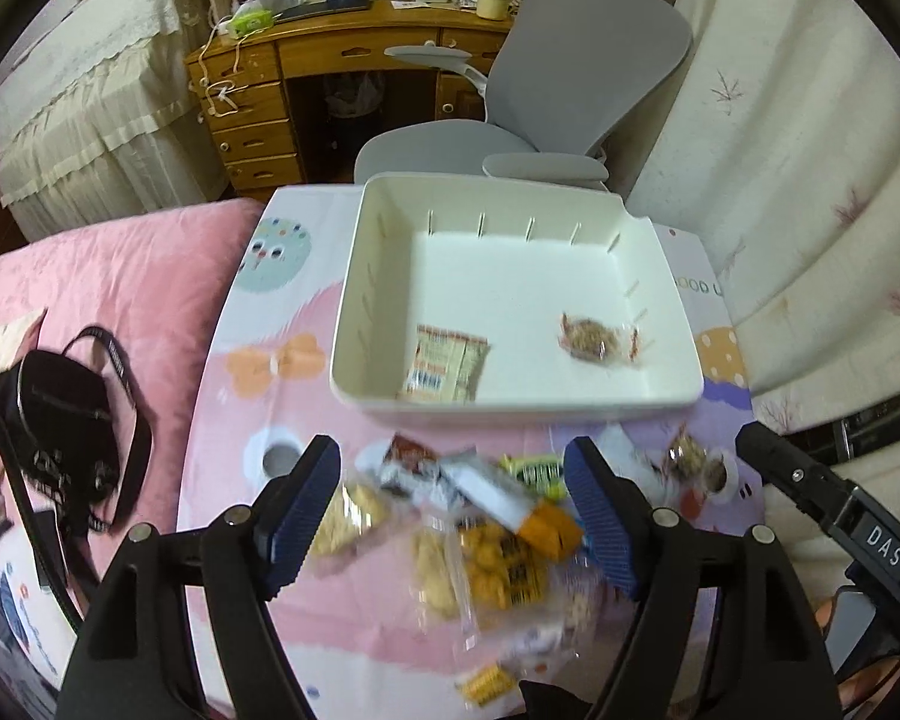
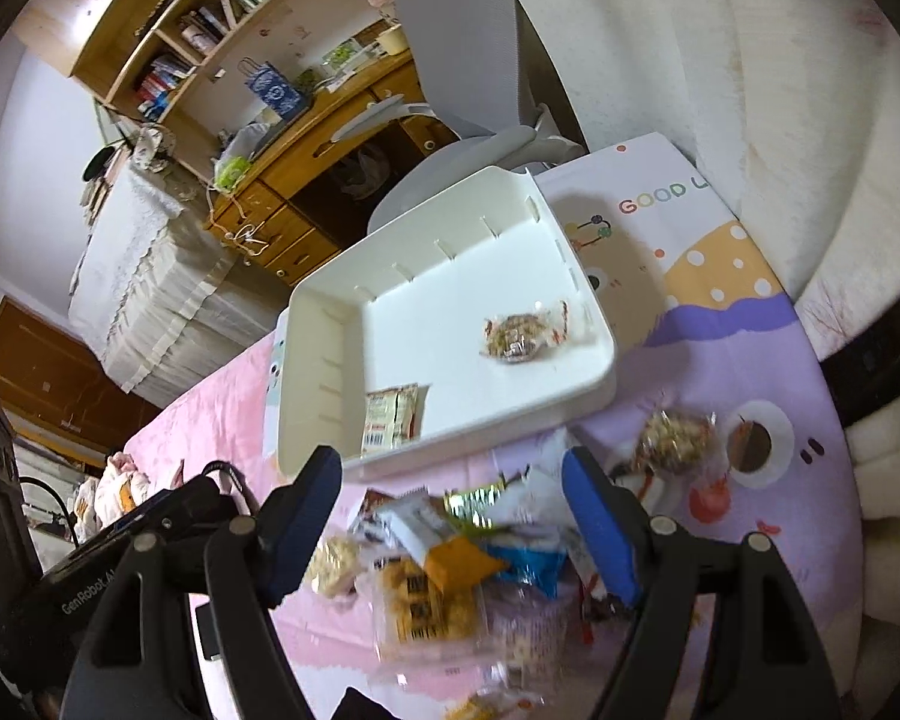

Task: Organize snacks
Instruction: 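Withdraw both tools from the tray back over the snack pile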

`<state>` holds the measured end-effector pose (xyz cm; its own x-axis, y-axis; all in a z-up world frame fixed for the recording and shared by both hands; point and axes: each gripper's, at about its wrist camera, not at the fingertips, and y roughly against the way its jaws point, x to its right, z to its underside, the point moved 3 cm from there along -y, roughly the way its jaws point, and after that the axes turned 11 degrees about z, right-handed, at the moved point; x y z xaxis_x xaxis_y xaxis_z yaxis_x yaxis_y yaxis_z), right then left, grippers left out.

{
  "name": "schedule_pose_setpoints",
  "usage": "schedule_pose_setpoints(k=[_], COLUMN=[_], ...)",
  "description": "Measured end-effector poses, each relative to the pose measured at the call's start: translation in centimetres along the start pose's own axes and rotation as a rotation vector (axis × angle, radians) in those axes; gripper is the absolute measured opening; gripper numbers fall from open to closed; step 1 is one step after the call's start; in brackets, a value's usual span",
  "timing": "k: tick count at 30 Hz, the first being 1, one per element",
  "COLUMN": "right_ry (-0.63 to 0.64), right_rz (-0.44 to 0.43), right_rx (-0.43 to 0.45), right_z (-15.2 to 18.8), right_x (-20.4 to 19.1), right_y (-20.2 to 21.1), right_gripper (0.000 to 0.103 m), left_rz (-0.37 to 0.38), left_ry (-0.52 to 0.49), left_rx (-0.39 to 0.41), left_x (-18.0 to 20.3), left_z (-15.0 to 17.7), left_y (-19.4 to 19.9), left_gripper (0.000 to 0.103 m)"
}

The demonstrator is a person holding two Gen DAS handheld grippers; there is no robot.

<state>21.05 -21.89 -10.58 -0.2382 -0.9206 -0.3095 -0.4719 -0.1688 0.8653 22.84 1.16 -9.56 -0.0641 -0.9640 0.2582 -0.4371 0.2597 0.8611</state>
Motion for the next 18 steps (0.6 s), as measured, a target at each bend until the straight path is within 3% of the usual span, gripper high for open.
schedule_pose_setpoints(k=[10,18], right_ry=[0.050,0.094], right_rz=[-0.037,-0.037], right_rx=[0.046,0.087], right_z=[5.7,9.8], right_x=[1.6,1.8], right_y=[5.1,7.7], right_gripper=[0.077,0.075], left_rz=[-0.010,-0.046], left_ry=[0.022,0.011], left_rx=[0.055,0.055], left_x=[1.0,0.4], left_z=[10.1,15.5], left_y=[5.6,8.2], left_gripper=[0.076,0.076])
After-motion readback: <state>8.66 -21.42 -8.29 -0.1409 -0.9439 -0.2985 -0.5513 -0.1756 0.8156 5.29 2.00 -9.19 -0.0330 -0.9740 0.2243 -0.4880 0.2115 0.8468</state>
